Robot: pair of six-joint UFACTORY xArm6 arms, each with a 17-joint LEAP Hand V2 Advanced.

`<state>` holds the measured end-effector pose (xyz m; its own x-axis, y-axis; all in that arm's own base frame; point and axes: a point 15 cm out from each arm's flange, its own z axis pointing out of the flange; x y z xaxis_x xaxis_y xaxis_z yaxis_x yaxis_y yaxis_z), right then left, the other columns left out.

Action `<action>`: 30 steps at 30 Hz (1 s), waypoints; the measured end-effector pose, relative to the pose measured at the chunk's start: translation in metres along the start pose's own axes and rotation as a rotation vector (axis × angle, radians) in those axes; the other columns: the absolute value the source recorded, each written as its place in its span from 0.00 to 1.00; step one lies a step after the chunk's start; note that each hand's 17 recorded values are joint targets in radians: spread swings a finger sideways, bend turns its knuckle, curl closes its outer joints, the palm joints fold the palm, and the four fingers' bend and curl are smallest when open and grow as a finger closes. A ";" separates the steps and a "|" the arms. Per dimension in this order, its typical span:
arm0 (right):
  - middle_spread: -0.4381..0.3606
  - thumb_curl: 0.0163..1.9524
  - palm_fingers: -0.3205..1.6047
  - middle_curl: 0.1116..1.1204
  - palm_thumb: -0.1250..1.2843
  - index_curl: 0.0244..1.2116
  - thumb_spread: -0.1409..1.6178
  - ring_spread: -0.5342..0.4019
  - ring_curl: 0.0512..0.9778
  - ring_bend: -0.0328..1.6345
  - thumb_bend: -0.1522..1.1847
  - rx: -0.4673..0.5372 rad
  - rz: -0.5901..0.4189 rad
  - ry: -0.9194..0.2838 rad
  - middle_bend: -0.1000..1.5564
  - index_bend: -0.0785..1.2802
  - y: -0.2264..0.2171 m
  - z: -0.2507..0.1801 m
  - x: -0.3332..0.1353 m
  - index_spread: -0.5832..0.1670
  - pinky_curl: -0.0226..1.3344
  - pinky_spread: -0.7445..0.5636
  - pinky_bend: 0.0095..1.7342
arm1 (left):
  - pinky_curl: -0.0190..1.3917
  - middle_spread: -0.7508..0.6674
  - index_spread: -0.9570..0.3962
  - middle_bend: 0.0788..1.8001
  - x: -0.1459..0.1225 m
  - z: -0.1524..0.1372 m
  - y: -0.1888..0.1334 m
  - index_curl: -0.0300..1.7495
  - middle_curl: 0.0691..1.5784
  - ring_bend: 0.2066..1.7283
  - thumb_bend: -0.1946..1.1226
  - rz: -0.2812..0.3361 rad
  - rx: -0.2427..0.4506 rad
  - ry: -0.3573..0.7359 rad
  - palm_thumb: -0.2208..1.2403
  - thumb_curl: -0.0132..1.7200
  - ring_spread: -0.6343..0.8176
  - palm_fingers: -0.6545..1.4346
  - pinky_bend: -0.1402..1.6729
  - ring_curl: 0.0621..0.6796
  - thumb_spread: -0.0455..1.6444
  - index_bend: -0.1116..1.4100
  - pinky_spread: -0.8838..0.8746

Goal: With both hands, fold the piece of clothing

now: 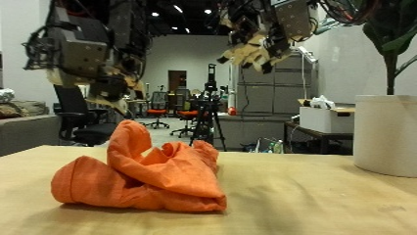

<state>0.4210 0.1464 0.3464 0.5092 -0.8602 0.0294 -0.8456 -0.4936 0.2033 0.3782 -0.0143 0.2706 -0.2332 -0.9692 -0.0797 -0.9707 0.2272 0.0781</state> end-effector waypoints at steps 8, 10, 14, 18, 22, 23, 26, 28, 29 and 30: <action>0.54 0.27 0.16 0.22 0.83 0.24 0.78 0.78 0.17 0.22 0.11 -0.071 0.019 -0.022 0.18 0.18 0.034 0.032 0.001 0.19 0.22 0.79 0.24 | 0.23 0.56 0.72 0.08 -0.004 0.048 -0.020 0.20 0.18 0.17 0.14 -0.001 -0.098 -0.025 0.54 0.20 0.68 0.36 0.26 0.22 0.81 0.18 0.70; 0.54 0.27 0.17 0.22 0.83 0.24 0.78 0.78 0.18 0.22 0.11 -0.056 0.029 -0.023 0.18 0.18 0.037 0.031 0.005 0.19 0.22 0.79 0.23 | 0.23 0.58 0.73 0.05 -0.014 0.060 -0.024 0.21 0.17 0.17 0.14 -0.016 -0.124 -0.030 0.54 0.20 0.68 0.35 0.26 0.22 0.81 0.19 0.71; 0.55 0.27 0.17 0.22 0.83 0.23 0.78 0.78 0.18 0.21 0.11 -0.025 0.037 -0.021 0.18 0.18 0.044 0.025 0.011 0.20 0.23 0.79 0.22 | 0.23 0.60 0.74 0.07 -0.031 0.080 -0.024 0.21 0.17 0.17 0.14 -0.044 -0.176 -0.038 0.54 0.20 0.68 0.35 0.26 0.23 0.81 0.19 0.71; 0.55 0.27 0.18 0.22 0.83 0.23 0.78 0.78 0.19 0.21 0.11 -0.002 0.053 -0.021 0.18 0.17 0.051 0.017 0.017 0.21 0.23 0.78 0.22 | 0.23 0.63 0.74 0.06 -0.050 0.090 -0.015 0.21 0.16 0.17 0.14 -0.074 -0.232 -0.047 0.53 0.20 0.69 0.35 0.26 0.23 0.81 0.19 0.71; 0.55 0.27 0.18 0.22 0.83 0.22 0.78 0.79 0.19 0.20 0.11 0.000 0.064 -0.020 0.18 0.18 0.054 0.016 0.022 0.21 0.23 0.78 0.22 | 0.24 0.64 0.75 0.06 -0.059 0.086 -0.014 0.21 0.16 0.18 0.14 -0.094 -0.225 -0.057 0.52 0.20 0.69 0.34 0.26 0.23 0.81 0.18 0.72; 0.55 0.27 0.18 0.22 0.83 0.22 0.78 0.79 0.19 0.20 0.11 -0.002 0.066 -0.021 0.18 0.18 0.056 0.016 0.023 0.21 0.24 0.78 0.22 | 0.24 0.64 0.75 0.06 -0.060 0.080 -0.014 0.20 0.16 0.17 0.14 -0.099 -0.213 -0.057 0.52 0.20 0.70 0.34 0.26 0.24 0.81 0.18 0.72; 0.55 0.27 0.18 0.22 0.83 0.22 0.79 0.79 0.19 0.20 0.11 0.002 0.074 -0.022 0.18 0.18 0.055 0.016 0.027 0.21 0.24 0.78 0.22 | 0.24 0.64 0.75 0.06 -0.060 0.060 -0.014 0.20 0.16 0.18 0.14 -0.110 -0.168 -0.060 0.52 0.20 0.70 0.34 0.26 0.24 0.81 0.18 0.72; 0.55 0.27 0.18 0.22 0.83 0.22 0.79 0.79 0.20 0.20 0.11 0.001 0.075 -0.024 0.18 0.18 0.056 0.016 0.027 0.21 0.24 0.78 0.21 | 0.24 0.64 0.75 0.06 -0.058 0.047 -0.013 0.20 0.16 0.18 0.14 -0.112 -0.139 -0.062 0.52 0.20 0.70 0.34 0.26 0.24 0.81 0.18 0.72; 0.55 0.27 0.18 0.22 0.83 0.22 0.79 0.79 0.20 0.20 0.11 -0.006 0.073 -0.026 0.18 0.18 0.057 0.018 0.026 0.21 0.24 0.78 0.21 | 0.24 0.64 0.75 0.06 -0.050 0.040 -0.012 0.20 0.16 0.18 0.14 -0.100 -0.122 -0.059 0.52 0.20 0.70 0.34 0.26 0.24 0.81 0.19 0.72; 0.55 0.27 0.18 0.22 0.83 0.22 0.79 0.79 0.20 0.20 0.11 -0.013 0.073 -0.027 0.18 0.18 0.058 0.022 0.026 0.21 0.24 0.78 0.21 | 0.24 0.64 0.75 0.06 -0.042 0.037 -0.011 0.20 0.16 0.18 0.14 -0.087 -0.117 -0.055 0.52 0.20 0.70 0.34 0.26 0.24 0.81 0.18 0.72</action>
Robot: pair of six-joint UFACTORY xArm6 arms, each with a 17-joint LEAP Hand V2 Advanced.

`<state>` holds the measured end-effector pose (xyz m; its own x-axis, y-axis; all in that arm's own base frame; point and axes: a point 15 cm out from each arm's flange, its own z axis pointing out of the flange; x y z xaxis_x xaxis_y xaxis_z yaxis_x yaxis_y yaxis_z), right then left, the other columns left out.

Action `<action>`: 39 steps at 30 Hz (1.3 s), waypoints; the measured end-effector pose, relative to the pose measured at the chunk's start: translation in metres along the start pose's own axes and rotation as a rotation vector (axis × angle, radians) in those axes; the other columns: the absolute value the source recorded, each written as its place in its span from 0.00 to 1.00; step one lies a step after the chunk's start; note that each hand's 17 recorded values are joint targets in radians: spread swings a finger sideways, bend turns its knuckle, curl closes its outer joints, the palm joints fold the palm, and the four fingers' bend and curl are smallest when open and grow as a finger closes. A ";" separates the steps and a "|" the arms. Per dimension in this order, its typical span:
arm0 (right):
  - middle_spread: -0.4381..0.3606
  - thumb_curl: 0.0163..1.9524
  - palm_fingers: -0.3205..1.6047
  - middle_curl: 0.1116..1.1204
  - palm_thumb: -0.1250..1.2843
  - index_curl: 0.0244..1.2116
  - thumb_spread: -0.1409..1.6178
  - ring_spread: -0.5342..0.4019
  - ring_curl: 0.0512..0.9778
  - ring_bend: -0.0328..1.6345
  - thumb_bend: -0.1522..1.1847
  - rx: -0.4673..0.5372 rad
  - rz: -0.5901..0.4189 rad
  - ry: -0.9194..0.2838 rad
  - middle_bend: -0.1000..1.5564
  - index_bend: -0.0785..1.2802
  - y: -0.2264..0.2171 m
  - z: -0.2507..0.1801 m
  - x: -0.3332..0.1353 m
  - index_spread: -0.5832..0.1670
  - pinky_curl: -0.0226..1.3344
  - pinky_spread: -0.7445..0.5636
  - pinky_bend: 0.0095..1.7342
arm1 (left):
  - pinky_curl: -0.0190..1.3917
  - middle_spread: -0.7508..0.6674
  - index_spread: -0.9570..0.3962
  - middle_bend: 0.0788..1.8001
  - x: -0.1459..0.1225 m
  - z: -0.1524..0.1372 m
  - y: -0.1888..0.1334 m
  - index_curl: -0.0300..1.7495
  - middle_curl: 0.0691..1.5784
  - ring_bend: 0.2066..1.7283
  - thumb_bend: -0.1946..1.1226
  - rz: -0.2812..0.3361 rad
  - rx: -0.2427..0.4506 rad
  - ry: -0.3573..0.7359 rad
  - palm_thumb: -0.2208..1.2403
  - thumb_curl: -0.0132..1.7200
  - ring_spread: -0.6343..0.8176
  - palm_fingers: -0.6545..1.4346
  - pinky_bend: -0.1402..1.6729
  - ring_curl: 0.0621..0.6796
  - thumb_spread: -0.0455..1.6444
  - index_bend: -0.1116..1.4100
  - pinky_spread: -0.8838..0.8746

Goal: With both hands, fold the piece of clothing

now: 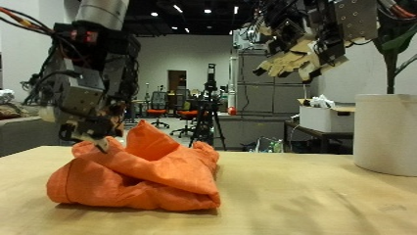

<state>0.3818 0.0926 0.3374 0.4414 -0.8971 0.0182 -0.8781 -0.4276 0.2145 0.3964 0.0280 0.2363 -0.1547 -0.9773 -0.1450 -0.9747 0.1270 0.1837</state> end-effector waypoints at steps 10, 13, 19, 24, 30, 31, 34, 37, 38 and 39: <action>0.55 0.27 0.19 0.22 0.83 0.22 0.79 0.79 0.21 0.19 0.11 -0.024 0.002 -0.006 0.18 0.18 0.002 0.012 0.000 0.22 0.25 0.78 0.21 | 0.24 0.62 0.75 0.06 0.072 -0.014 0.003 0.20 0.16 0.18 0.14 0.175 0.014 0.002 0.51 0.19 0.70 0.34 0.26 0.25 0.81 0.18 0.71; 0.55 0.27 0.19 0.22 0.83 0.21 0.79 0.79 0.21 0.19 0.11 -0.027 0.005 -0.009 0.18 0.18 0.002 0.013 0.001 0.22 0.25 0.78 0.20 | 0.24 0.62 0.74 0.06 0.079 -0.006 -0.004 0.20 0.16 0.18 0.14 0.196 -0.002 0.001 0.51 0.19 0.69 0.34 0.26 0.25 0.82 0.18 0.71; 0.55 0.26 0.19 0.22 0.83 0.21 0.78 0.79 0.21 0.18 0.11 -0.032 0.012 -0.014 0.18 0.18 0.002 0.015 0.004 0.22 0.25 0.78 0.20 | 0.24 0.60 0.74 0.06 0.057 0.011 -0.046 0.20 0.17 0.18 0.14 0.142 -0.025 -0.002 0.52 0.19 0.69 0.35 0.26 0.26 0.83 0.19 0.71; 0.55 0.27 0.19 0.22 0.83 0.21 0.78 0.79 0.22 0.18 0.11 -0.035 0.011 -0.015 0.18 0.18 0.002 0.016 0.005 0.22 0.25 0.78 0.20 | 0.24 0.60 0.75 0.06 0.029 0.023 -0.082 0.20 0.16 0.18 0.14 0.083 -0.038 0.006 0.53 0.19 0.70 0.34 0.26 0.25 0.84 0.19 0.71; 0.54 0.27 0.19 0.22 0.84 0.21 0.78 0.79 0.22 0.18 0.11 -0.053 0.013 -0.020 0.18 0.18 0.005 0.025 0.005 0.22 0.25 0.78 0.20 | 0.24 0.65 0.76 0.05 0.007 0.029 -0.099 0.20 0.15 0.18 0.14 0.027 -0.037 0.016 0.54 0.19 0.72 0.32 0.27 0.26 0.84 0.19 0.73; 0.54 0.27 0.19 0.22 0.84 0.21 0.78 0.79 0.22 0.18 0.11 -0.053 0.012 -0.021 0.18 0.18 0.004 0.028 0.005 0.22 0.26 0.78 0.20 | 0.24 0.66 0.76 0.05 0.003 0.029 -0.100 0.20 0.15 0.18 0.14 0.013 -0.033 0.017 0.54 0.19 0.73 0.32 0.27 0.26 0.84 0.19 0.73; 0.54 0.27 0.19 0.22 0.84 0.21 0.78 0.79 0.22 0.18 0.11 -0.035 0.010 -0.017 0.18 0.17 -0.001 0.030 0.006 0.22 0.26 0.78 0.20 | 0.24 0.72 0.77 0.04 -0.004 0.024 -0.101 0.21 0.14 0.17 0.14 -0.035 -0.013 0.016 0.54 0.18 0.75 0.30 0.27 0.25 0.84 0.19 0.74; 0.54 0.27 0.19 0.22 0.84 0.21 0.78 0.79 0.22 0.18 0.11 -0.033 0.009 -0.017 0.18 0.17 -0.002 0.030 0.005 0.22 0.26 0.78 0.20 | 0.24 0.78 0.79 0.04 -0.012 0.020 -0.098 0.21 0.12 0.16 0.14 -0.090 -0.012 -0.001 0.54 0.18 0.77 0.28 0.27 0.25 0.84 0.19 0.76; 0.54 0.27 0.19 0.22 0.84 0.21 0.78 0.79 0.22 0.18 0.11 -0.033 0.011 -0.016 0.18 0.17 -0.001 0.030 0.006 0.22 0.25 0.78 0.20 | 0.24 0.79 0.79 0.03 -0.016 0.017 -0.095 0.21 0.11 0.16 0.14 -0.101 -0.009 -0.014 0.54 0.18 0.78 0.28 0.27 0.24 0.84 0.19 0.76; 0.54 0.27 0.19 0.22 0.84 0.21 0.78 0.79 0.22 0.18 0.11 -0.032 0.009 -0.015 0.18 0.17 -0.002 0.030 0.006 0.22 0.26 0.79 0.20 | 0.24 0.80 0.79 0.03 -0.020 0.013 -0.093 0.21 0.11 0.16 0.14 -0.112 -0.002 -0.029 0.53 0.18 0.79 0.28 0.27 0.24 0.84 0.19 0.77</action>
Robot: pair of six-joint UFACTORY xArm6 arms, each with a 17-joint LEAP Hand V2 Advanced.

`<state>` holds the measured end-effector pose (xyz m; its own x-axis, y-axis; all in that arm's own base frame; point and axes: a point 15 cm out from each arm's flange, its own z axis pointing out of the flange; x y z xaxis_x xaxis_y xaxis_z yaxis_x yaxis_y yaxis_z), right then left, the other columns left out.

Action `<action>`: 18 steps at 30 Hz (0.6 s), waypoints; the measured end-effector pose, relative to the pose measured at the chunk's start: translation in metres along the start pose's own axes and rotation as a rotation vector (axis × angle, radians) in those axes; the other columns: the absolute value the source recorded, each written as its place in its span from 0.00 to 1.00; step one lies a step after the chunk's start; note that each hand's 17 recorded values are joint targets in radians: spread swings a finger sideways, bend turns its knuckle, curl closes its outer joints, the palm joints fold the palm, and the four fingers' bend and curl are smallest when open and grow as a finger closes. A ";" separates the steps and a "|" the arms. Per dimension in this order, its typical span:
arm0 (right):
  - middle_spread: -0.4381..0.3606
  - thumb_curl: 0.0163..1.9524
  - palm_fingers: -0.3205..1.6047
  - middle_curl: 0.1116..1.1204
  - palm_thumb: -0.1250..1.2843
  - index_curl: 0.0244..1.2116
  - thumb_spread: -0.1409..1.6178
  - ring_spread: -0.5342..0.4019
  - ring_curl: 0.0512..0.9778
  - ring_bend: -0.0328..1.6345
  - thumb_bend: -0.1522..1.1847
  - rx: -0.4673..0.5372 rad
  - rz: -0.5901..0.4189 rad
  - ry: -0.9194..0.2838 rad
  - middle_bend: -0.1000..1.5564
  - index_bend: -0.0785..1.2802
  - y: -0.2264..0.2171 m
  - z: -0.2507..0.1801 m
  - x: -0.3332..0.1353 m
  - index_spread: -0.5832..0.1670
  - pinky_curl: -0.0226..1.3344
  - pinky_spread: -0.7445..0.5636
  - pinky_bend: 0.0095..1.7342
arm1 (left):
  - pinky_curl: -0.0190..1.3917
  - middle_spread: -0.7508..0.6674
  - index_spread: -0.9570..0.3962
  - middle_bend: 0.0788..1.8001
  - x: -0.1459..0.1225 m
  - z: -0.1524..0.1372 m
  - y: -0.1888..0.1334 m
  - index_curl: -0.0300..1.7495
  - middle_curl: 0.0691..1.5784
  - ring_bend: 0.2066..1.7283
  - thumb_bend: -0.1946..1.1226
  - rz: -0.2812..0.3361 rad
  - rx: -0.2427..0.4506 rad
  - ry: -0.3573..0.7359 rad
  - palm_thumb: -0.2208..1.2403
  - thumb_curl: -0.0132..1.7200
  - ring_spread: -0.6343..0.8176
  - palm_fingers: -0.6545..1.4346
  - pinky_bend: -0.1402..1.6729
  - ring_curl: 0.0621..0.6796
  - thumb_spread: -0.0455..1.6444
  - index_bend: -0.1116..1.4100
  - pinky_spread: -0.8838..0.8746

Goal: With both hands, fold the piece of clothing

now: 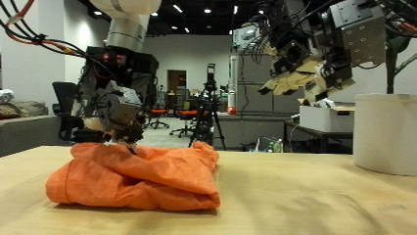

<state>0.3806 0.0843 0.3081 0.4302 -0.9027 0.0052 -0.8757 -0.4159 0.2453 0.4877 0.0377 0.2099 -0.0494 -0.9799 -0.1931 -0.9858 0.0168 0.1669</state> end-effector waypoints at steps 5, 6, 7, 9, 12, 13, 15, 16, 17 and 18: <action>0.54 0.27 0.19 0.21 0.84 0.21 0.78 0.79 0.22 0.18 0.11 -0.001 0.001 0.003 0.18 0.17 0.000 0.000 0.001 0.22 0.26 0.79 0.20 | 0.24 0.84 0.80 0.03 -0.011 -0.020 0.016 0.21 0.09 0.15 0.14 -0.039 0.045 -0.021 0.52 0.18 0.81 0.27 0.27 0.23 0.84 0.19 0.78; 0.54 0.27 0.19 0.21 0.84 0.21 0.78 0.79 0.22 0.18 0.11 -0.002 0.000 0.002 0.18 0.17 0.001 0.001 0.001 0.22 0.25 0.79 0.20 | 0.24 0.85 0.80 0.04 -0.012 -0.024 0.020 0.21 0.08 0.15 0.14 -0.043 0.059 -0.021 0.52 0.18 0.81 0.27 0.27 0.23 0.84 0.19 0.78; 0.54 0.27 0.19 0.21 0.84 0.21 0.78 0.79 0.23 0.18 0.11 -0.002 0.001 0.002 0.18 0.17 0.001 0.001 0.002 0.22 0.25 0.79 0.20 | 0.24 0.85 0.80 0.03 -0.013 -0.030 0.023 0.20 0.08 0.14 0.14 -0.046 0.081 -0.021 0.52 0.18 0.81 0.27 0.27 0.23 0.84 0.19 0.78; 0.54 0.27 0.19 0.22 0.84 0.21 0.78 0.79 0.23 0.18 0.11 -0.003 -0.001 0.001 0.18 0.17 0.001 0.001 0.003 0.22 0.25 0.79 0.20 | 0.24 0.85 0.80 0.04 -0.013 -0.038 0.032 0.20 0.08 0.14 0.14 -0.043 0.111 -0.020 0.52 0.18 0.81 0.28 0.26 0.23 0.84 0.18 0.78; 0.54 0.27 0.19 0.22 0.84 0.21 0.78 0.79 0.23 0.18 0.11 -0.002 -0.003 -0.002 0.18 0.17 0.001 0.001 0.003 0.22 0.25 0.79 0.20 | 0.24 0.84 0.80 0.05 0.000 -0.041 0.053 0.20 0.07 0.14 0.14 -0.003 0.122 -0.016 0.51 0.18 0.81 0.29 0.26 0.24 0.83 0.18 0.78; 0.54 0.27 0.19 0.22 0.84 0.21 0.78 0.79 0.23 0.18 0.11 -0.002 -0.004 -0.002 0.18 0.17 0.001 0.001 0.003 0.22 0.25 0.79 0.20 | 0.24 0.84 0.80 0.05 0.010 -0.040 0.061 0.20 0.08 0.14 0.14 0.025 0.119 -0.009 0.51 0.18 0.81 0.29 0.26 0.24 0.83 0.18 0.78; 0.53 0.27 0.19 0.22 0.84 0.21 0.78 0.79 0.23 0.18 0.11 -0.001 -0.006 -0.003 0.18 0.17 0.001 0.001 0.003 0.22 0.25 0.79 0.20 | 0.24 0.83 0.80 0.05 0.031 -0.029 0.075 0.20 0.08 0.15 0.14 0.078 0.088 0.011 0.51 0.18 0.80 0.29 0.26 0.24 0.83 0.18 0.77; 0.53 0.27 0.19 0.22 0.84 0.21 0.78 0.79 0.23 0.18 0.11 -0.002 -0.007 -0.004 0.18 0.17 0.001 0.001 0.002 0.22 0.25 0.79 0.20 | 0.24 0.82 0.80 0.05 0.041 -0.023 0.083 0.20 0.08 0.15 0.14 0.106 0.067 0.019 0.50 0.18 0.80 0.29 0.26 0.25 0.83 0.18 0.77; 0.53 0.27 0.19 0.22 0.84 0.21 0.78 0.79 0.23 0.17 0.11 -0.003 -0.008 -0.004 0.18 0.17 0.000 0.001 0.002 0.22 0.25 0.79 0.20 | 0.24 0.82 0.80 0.05 0.049 -0.015 0.090 0.19 0.08 0.15 0.14 0.134 0.043 0.024 0.49 0.18 0.80 0.29 0.26 0.25 0.83 0.18 0.77; 0.53 0.27 0.20 0.22 0.84 0.21 0.78 0.79 0.23 0.17 0.11 -0.003 -0.008 -0.004 0.18 0.18 0.000 0.001 0.002 0.22 0.25 0.79 0.20 | 0.24 0.82 0.80 0.05 0.058 -0.006 0.099 0.19 0.08 0.15 0.14 0.163 0.016 0.026 0.49 0.18 0.80 0.29 0.26 0.25 0.83 0.18 0.77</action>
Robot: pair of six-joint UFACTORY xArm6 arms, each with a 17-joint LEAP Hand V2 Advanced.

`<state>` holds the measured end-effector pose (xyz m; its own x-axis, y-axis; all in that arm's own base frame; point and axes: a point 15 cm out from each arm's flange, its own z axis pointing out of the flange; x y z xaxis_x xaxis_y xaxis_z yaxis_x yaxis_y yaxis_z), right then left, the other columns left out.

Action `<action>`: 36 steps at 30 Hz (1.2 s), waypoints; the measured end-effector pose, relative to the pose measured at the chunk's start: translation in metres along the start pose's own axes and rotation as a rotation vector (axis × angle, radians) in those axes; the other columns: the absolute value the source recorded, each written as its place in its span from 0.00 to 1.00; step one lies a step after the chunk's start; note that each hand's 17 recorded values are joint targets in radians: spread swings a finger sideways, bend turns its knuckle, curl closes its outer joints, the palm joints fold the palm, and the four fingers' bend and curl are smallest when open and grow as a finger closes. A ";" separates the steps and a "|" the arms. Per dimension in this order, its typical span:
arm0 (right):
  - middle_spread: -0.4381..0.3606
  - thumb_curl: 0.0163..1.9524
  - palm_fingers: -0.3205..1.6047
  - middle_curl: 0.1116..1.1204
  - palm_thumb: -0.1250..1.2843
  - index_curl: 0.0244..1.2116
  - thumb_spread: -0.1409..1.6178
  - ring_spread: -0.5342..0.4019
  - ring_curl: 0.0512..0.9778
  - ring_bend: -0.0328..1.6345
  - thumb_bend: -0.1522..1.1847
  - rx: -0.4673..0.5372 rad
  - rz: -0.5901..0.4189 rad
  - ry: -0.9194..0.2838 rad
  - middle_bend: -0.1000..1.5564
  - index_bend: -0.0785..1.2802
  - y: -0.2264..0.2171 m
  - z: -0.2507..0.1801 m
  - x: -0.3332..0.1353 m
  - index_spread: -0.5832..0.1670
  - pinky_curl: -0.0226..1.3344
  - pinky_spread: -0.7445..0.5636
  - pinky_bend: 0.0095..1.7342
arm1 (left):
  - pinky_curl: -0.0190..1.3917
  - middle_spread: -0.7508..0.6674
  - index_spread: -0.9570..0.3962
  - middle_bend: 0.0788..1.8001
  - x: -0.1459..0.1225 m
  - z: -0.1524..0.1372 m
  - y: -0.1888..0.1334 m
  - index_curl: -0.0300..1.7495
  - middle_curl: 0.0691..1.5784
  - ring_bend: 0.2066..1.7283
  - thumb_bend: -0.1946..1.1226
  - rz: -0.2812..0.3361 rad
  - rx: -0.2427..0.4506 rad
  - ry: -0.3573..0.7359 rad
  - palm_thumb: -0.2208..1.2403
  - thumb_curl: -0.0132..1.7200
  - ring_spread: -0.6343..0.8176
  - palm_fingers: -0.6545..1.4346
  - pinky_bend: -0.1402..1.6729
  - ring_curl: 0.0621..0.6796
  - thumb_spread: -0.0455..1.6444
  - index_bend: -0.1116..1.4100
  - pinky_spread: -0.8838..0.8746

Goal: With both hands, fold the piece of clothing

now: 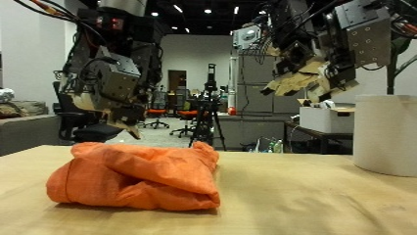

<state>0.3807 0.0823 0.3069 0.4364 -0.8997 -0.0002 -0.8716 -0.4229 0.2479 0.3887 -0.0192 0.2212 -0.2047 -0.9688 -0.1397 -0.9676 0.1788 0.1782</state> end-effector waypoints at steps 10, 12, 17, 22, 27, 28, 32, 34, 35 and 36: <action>0.53 0.27 0.20 0.22 0.85 0.21 0.78 0.79 0.23 0.17 0.11 -0.005 -0.002 0.000 0.18 0.18 0.000 0.002 -0.001 0.22 0.25 0.79 0.19 | 0.24 0.77 0.80 0.05 0.034 0.049 0.002 0.18 0.09 0.15 0.14 0.124 -0.075 -0.001 0.47 0.17 0.79 0.29 0.26 0.26 0.83 0.17 0.78; 0.53 0.27 0.20 0.22 0.85 0.21 0.78 0.79 0.23 0.17 0.11 -0.005 -0.002 -0.001 0.18 0.18 0.000 0.002 0.000 0.22 0.25 0.79 0.19 | 0.24 0.76 0.80 0.06 0.038 0.050 0.003 0.18 0.10 0.16 0.14 0.142 -0.080 0.004 0.47 0.17 0.79 0.29 0.25 0.26 0.83 0.17 0.78; 0.53 0.27 0.20 0.22 0.84 0.22 0.78 0.79 0.23 0.16 0.11 -0.003 -0.006 -0.001 0.18 0.18 0.001 0.001 0.000 0.21 0.25 0.79 0.19 | 0.24 0.71 0.79 0.06 0.059 0.050 0.004 0.18 0.11 0.16 0.15 0.226 -0.078 0.008 0.49 0.17 0.77 0.31 0.25 0.27 0.84 0.18 0.77; 0.53 0.27 0.21 0.22 0.84 0.22 0.78 0.79 0.23 0.16 0.11 0.002 -0.008 0.000 0.18 0.18 0.002 -0.001 0.000 0.22 0.25 0.79 0.19 | 0.24 0.67 0.78 0.06 0.096 0.050 0.016 0.18 0.13 0.17 0.15 0.305 -0.093 0.048 0.52 0.18 0.73 0.32 0.25 0.28 0.85 0.18 0.75; 0.53 0.27 0.21 0.22 0.84 0.22 0.77 0.78 0.23 0.16 0.11 0.000 -0.012 -0.001 0.18 0.18 0.002 0.000 0.001 0.23 0.25 0.79 0.18 | 0.24 0.66 0.78 0.06 0.122 0.050 0.033 0.18 0.14 0.18 0.15 0.380 -0.149 0.094 0.53 0.18 0.72 0.31 0.26 0.29 0.85 0.17 0.75; 0.53 0.27 0.21 0.22 0.84 0.22 0.77 0.78 0.23 0.16 0.11 0.000 -0.011 -0.001 0.18 0.18 0.002 0.000 0.001 0.23 0.25 0.79 0.18 | 0.24 0.66 0.78 0.06 0.127 0.048 0.035 0.17 0.14 0.18 0.15 0.389 -0.148 0.102 0.54 0.18 0.72 0.31 0.26 0.29 0.85 0.18 0.75; 0.53 0.27 0.21 0.22 0.83 0.22 0.77 0.78 0.23 0.15 0.11 0.001 0.009 -0.006 0.18 0.18 0.006 -0.002 0.008 0.23 0.25 0.79 0.18 | 0.24 0.66 0.78 0.06 0.133 0.035 0.037 0.17 0.14 0.18 0.14 0.386 -0.117 0.107 0.55 0.18 0.72 0.31 0.26 0.28 0.85 0.18 0.75; 0.53 0.27 0.21 0.22 0.83 0.22 0.76 0.78 0.23 0.15 0.11 0.012 0.028 -0.008 0.18 0.18 0.010 -0.006 0.015 0.23 0.25 0.79 0.18 | 0.24 0.66 0.78 0.06 0.129 0.028 0.035 0.17 0.14 0.18 0.14 0.361 -0.098 0.109 0.55 0.18 0.72 0.31 0.26 0.28 0.85 0.18 0.74; 0.53 0.27 0.21 0.22 0.83 0.22 0.76 0.78 0.23 0.15 0.11 0.021 0.033 -0.007 0.18 0.18 0.012 -0.009 0.017 0.23 0.25 0.79 0.18 | 0.24 0.66 0.78 0.06 0.125 0.023 0.034 0.17 0.14 0.18 0.14 0.346 -0.084 0.109 0.55 0.18 0.72 0.31 0.26 0.28 0.85 0.18 0.75; 0.53 0.27 0.21 0.22 0.83 0.22 0.76 0.78 0.23 0.15 0.11 0.030 0.039 -0.006 0.18 0.18 0.014 -0.012 0.019 0.24 0.25 0.79 0.18 | 0.24 0.66 0.78 0.06 0.119 0.018 0.032 0.17 0.14 0.18 0.14 0.329 -0.067 0.109 0.55 0.18 0.72 0.31 0.26 0.28 0.85 0.18 0.75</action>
<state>0.3791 0.0605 0.3224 0.4006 -0.9162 0.0028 -0.8944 -0.3904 0.2184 0.3311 -0.1255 0.1929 -0.4832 -0.8746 0.0396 -0.8401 0.4759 0.2602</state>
